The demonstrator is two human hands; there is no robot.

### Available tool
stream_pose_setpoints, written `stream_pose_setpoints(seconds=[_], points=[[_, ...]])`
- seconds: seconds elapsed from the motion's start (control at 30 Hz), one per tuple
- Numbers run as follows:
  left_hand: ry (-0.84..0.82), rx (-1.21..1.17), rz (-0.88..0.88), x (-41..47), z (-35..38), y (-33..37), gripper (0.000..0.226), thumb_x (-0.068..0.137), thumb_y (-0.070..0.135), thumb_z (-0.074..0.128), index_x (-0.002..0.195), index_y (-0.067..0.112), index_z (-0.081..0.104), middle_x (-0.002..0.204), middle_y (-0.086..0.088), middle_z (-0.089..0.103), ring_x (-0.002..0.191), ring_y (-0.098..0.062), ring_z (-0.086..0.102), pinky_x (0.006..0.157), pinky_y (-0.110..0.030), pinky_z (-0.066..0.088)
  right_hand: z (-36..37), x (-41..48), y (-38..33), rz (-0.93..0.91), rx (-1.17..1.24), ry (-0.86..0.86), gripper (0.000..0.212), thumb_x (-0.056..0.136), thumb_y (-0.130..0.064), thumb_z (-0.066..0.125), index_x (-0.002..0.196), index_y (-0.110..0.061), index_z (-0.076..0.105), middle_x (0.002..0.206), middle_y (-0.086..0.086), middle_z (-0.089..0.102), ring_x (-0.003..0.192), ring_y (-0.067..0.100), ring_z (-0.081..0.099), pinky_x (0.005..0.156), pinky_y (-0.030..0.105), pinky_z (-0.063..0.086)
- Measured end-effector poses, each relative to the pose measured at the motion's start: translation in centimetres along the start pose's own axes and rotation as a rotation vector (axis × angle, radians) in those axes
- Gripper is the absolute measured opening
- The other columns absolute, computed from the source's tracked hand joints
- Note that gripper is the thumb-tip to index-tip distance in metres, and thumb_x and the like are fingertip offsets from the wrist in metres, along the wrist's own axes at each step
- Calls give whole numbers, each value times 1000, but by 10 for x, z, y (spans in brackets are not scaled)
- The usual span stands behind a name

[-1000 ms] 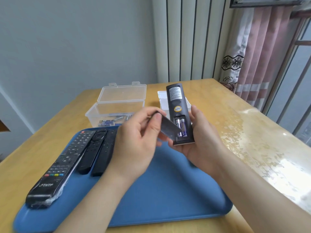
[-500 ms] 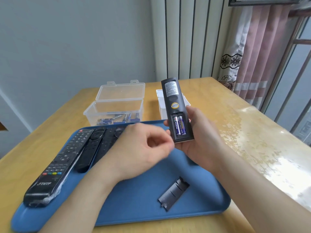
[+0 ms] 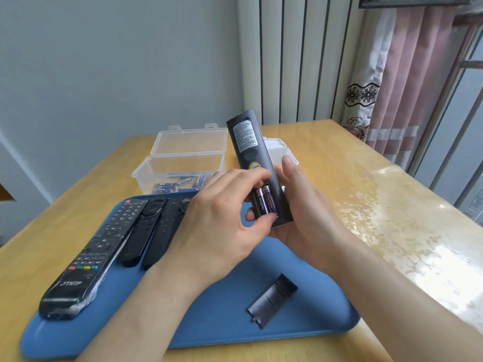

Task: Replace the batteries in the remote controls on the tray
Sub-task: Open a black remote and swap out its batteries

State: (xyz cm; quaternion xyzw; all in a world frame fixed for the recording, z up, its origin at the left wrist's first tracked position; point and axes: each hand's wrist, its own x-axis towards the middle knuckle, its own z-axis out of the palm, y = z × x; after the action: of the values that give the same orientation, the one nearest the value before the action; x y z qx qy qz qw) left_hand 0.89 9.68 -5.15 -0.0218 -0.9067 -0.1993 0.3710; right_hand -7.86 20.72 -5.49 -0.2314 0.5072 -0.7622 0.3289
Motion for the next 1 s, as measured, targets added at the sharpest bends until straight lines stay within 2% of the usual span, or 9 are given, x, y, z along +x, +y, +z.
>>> stream_pose_setpoints(seconds=[0.13,0.23,0.37,0.47,0.67,0.73,0.87,0.9,1.0], points=[[-2,-119,-84,-2,-1,3,48,70,15,79,105,27,48,98,14,58,96,-7,56,77,-9,39,0,1,3,-6,-24,-7,52,102,-51,33,102,-14,70,90,10,67,68,26,59,65,35,51],[-21,-155,-92,-1,-1,3,43,70,9,75,99,23,47,94,12,56,92,-9,54,70,-7,37,2,0,6,-13,-77,-10,53,101,-53,33,100,-13,68,91,12,61,72,27,58,68,37,50],[-39,-172,-91,-1,-3,4,41,71,8,75,98,22,47,94,13,56,94,-11,56,67,-15,45,3,0,6,-10,-77,17,53,100,-54,35,97,-15,71,89,9,67,76,27,59,73,40,50],[-59,-191,-122,-1,-4,6,41,71,11,78,97,21,49,93,13,57,92,-7,56,67,-8,40,3,0,6,-11,-88,44,53,100,-54,36,97,-14,71,88,7,68,76,27,59,72,40,51],[-65,-214,-203,3,-5,11,40,67,19,84,91,20,52,84,12,54,62,11,45,60,-4,33,8,0,12,-51,-159,59,49,99,-57,37,103,-20,69,95,5,65,83,19,60,71,36,55],[-60,-244,-211,3,-2,12,37,68,14,83,88,20,52,80,11,55,63,7,47,60,-5,34,10,-1,10,-60,-157,56,48,100,-55,36,92,-19,67,86,4,63,80,19,58,69,35,54],[-95,-179,-90,0,9,16,35,69,5,75,86,23,50,76,10,54,74,-6,48,64,-12,37,11,-4,5,-81,-75,87,57,103,-46,34,60,-16,55,50,-4,48,50,12,49,48,19,44],[-90,-182,-88,0,11,17,35,69,5,74,88,24,50,77,10,55,74,-6,48,64,-11,37,11,-4,4,-73,-31,79,57,104,-45,34,60,-16,58,49,-4,49,49,11,50,48,19,44],[-7,-285,-145,2,7,15,37,66,14,73,93,26,51,88,12,57,84,-6,53,66,-10,39,10,-2,1,-56,77,63,50,102,-47,35,87,-11,65,68,4,60,68,22,56,65,33,48]])
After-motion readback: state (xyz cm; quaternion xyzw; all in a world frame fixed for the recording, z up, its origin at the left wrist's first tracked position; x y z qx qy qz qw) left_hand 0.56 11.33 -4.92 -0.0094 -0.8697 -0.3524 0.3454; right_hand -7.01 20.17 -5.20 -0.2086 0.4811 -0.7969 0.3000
